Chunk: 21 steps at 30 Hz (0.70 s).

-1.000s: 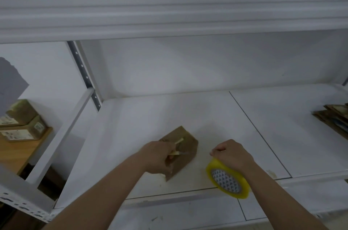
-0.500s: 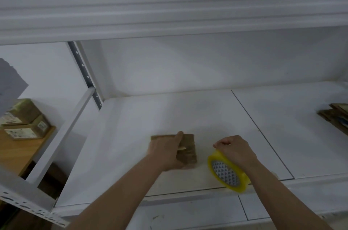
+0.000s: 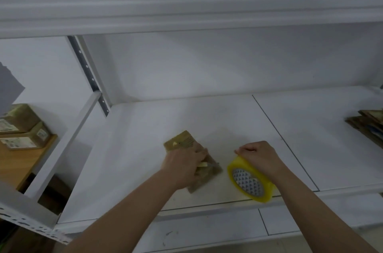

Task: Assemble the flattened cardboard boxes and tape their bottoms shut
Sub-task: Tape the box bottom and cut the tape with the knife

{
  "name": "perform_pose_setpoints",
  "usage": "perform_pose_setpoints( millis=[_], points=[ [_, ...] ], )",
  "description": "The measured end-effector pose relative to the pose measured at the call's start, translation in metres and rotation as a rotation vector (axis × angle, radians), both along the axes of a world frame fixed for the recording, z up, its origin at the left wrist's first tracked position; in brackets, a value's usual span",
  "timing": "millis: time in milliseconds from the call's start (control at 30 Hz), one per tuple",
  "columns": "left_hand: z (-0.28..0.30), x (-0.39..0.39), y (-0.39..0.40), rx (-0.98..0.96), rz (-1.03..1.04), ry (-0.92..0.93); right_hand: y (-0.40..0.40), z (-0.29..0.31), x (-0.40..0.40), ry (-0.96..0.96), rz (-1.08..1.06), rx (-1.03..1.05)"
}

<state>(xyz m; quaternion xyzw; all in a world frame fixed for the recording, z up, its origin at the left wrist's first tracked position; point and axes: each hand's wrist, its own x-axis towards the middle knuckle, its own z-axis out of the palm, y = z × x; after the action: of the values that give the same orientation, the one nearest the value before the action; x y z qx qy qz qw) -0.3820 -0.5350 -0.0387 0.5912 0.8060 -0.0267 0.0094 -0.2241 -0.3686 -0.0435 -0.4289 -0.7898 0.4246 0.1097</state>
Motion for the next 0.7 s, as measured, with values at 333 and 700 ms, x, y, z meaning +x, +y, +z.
perform_pose_setpoints(
  millis=[333, 700],
  points=[
    [0.032, -0.009, -0.009, 0.446, 0.213, -0.816, -0.021, 0.037, -0.004, 0.088, 0.117, 0.039],
    [0.050, 0.001, 0.001, 0.547, 0.277, -0.969, -0.037, 0.064, -0.019, 0.190, 0.141, -0.183]
  ],
)
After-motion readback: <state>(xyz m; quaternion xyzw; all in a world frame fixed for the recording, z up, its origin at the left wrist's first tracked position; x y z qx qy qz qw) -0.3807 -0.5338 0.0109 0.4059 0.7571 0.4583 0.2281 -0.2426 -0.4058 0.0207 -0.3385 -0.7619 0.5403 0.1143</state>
